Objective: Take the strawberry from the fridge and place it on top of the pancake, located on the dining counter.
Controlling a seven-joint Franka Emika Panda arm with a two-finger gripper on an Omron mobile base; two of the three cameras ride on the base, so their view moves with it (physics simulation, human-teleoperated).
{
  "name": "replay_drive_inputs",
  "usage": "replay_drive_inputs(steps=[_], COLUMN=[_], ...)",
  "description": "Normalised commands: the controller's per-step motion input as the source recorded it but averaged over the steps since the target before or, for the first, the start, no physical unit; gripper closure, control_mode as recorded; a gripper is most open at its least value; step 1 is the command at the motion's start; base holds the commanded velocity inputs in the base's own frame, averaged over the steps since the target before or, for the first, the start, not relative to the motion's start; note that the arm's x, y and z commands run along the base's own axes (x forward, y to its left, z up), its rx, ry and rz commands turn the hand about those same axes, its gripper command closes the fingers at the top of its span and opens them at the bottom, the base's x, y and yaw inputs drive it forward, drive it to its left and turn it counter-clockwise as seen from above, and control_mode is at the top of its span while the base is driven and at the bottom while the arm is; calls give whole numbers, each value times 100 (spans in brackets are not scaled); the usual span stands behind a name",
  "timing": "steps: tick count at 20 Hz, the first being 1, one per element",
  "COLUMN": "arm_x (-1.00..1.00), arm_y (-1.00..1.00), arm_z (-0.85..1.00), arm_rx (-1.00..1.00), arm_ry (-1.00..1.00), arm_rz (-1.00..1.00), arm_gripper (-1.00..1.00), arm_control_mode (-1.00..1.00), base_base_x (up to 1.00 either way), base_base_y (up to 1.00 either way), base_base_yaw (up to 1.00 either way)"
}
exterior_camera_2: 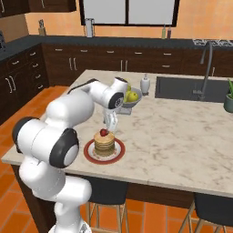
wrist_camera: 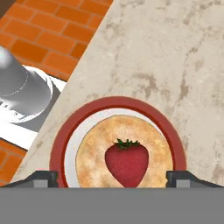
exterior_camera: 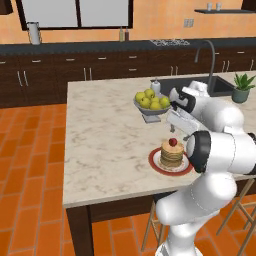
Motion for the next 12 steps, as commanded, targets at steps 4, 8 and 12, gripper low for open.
replay_drive_inputs(steps=[4, 8, 12], arm_x=[-90, -100, -75], arm_y=[1, 0, 1], arm_z=[33, 47, 56], arm_rx=[-4, -2, -1], arm_ry=[-4, -3, -2], arm_rz=[-11, -33, -53], arm_gripper=[-100, -100, -100], arm_control_mode=[-100, -100, -100], base_base_x=[0, 0, 0], base_base_y=[0, 0, 0], base_base_yaw=[0, 0, 0])
